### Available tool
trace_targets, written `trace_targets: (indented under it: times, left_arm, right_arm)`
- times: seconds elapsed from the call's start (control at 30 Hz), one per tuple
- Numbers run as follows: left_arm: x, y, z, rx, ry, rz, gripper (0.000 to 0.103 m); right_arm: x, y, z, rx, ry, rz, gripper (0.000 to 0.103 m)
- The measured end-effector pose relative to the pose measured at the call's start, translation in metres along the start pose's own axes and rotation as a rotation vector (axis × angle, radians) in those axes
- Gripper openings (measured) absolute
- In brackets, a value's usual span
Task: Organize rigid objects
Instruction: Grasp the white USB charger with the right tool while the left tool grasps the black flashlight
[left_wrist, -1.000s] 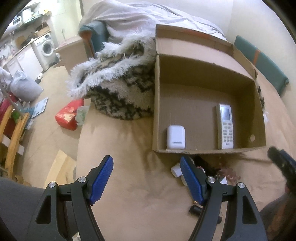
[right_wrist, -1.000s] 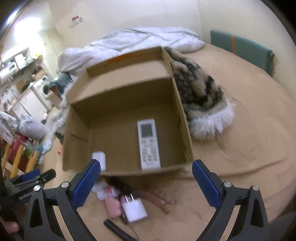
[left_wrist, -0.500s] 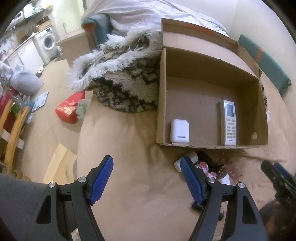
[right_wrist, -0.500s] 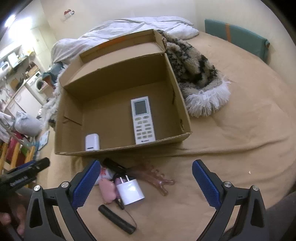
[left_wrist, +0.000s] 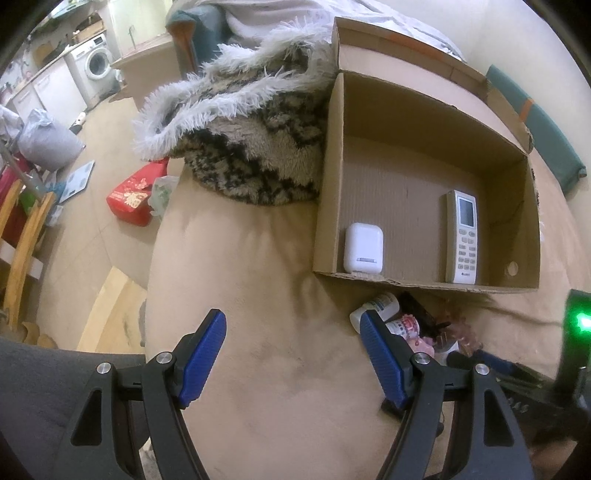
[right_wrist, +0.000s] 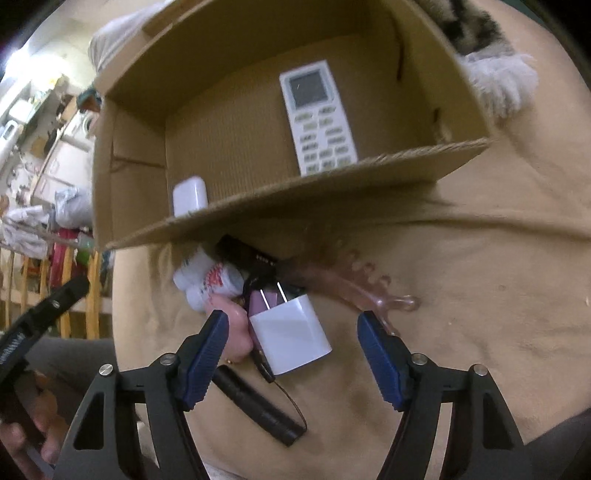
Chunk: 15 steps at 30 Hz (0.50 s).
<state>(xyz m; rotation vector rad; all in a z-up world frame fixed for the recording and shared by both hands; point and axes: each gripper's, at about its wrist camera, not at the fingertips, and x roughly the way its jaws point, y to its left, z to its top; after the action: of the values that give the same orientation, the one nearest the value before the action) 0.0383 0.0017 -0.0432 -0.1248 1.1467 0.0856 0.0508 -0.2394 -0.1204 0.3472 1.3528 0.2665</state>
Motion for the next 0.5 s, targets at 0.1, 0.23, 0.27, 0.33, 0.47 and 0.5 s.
trace_targets:
  times: [0.1,0.23,0.27,0.33,0.47,0.5]
  left_arm:
    - [0.003,-0.001,0.0,0.001,0.012,-0.005,0.073]
    - [0.004,-0.004,-0.001,0.013,0.016,-0.037,0.073]
    - [0.004,-0.005,-0.001,0.02,0.014,-0.031,0.073]
    - [0.005,-0.005,-0.002,0.027,0.02,-0.021,0.073]
    - [0.011,-0.006,-0.006,0.032,0.065,-0.038,0.073]
    - [0.012,-0.007,-0.008,0.042,0.067,-0.048,0.073]
  right_arm:
    - [0.013,0.002,-0.002,-0.011,0.044,-0.023,0.076]
    - [0.025,0.0,-0.004,-0.022,0.076,-0.051,0.068]
    - [0.024,0.002,-0.005,-0.033,0.073,-0.052,0.064]
    - [0.022,0.006,-0.006,-0.062,0.068,-0.041,0.047]
    - [0.018,0.02,-0.011,-0.138,0.031,-0.1,0.044]
    - [0.015,0.021,-0.009,-0.142,0.019,-0.105,0.044]
